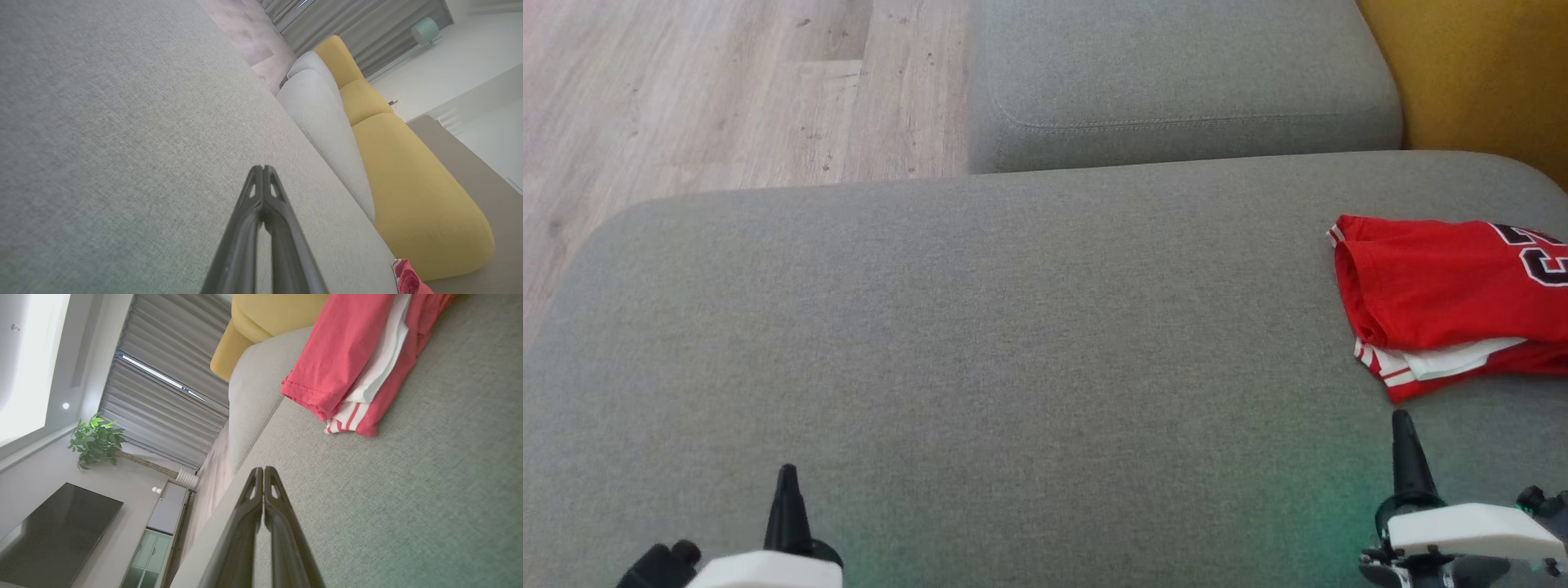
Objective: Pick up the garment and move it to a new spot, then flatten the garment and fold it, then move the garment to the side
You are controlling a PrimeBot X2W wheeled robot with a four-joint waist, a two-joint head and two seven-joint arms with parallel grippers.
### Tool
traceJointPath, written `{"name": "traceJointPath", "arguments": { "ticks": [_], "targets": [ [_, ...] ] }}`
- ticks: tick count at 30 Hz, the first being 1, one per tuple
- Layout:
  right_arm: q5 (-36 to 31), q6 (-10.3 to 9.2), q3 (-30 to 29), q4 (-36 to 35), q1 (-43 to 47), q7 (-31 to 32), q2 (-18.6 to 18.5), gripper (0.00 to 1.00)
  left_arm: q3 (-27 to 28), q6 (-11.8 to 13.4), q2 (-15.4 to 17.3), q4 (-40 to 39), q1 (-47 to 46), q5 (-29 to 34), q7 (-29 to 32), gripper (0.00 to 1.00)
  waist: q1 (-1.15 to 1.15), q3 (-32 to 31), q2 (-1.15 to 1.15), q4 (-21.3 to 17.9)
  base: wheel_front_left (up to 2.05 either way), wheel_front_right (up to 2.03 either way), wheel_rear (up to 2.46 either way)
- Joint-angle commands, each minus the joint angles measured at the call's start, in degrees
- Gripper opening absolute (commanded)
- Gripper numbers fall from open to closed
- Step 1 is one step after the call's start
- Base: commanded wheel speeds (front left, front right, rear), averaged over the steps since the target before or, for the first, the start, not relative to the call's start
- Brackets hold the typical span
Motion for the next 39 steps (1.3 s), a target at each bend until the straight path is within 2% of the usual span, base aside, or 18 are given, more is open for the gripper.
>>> {"name": "traceJointPath", "arguments": {
  "ticks": [1, 39],
  "targets": [
    [1.7, -0.03, 0.2, -1.9, -3.2, 0.6, -1.0, 0.00, 2.1, -0.8, 0.5, -1.3, -3.8, -1.6, 0.4, 0.00, 0.00, 0.1, 0.00, -0.1, 0.00, 0.00, 0.00],
    [25.4, -0.05, -3.4, -1.8, -8.9, 6.9, -1.0, 0.00, 9.9, -6.1, 0.4, 0.2, -9.7, -27.0, 6.7, 0.00, 0.00, 2.3, 0.00, -1.5, 0.00, 0.00, 0.00]
  ]
}}
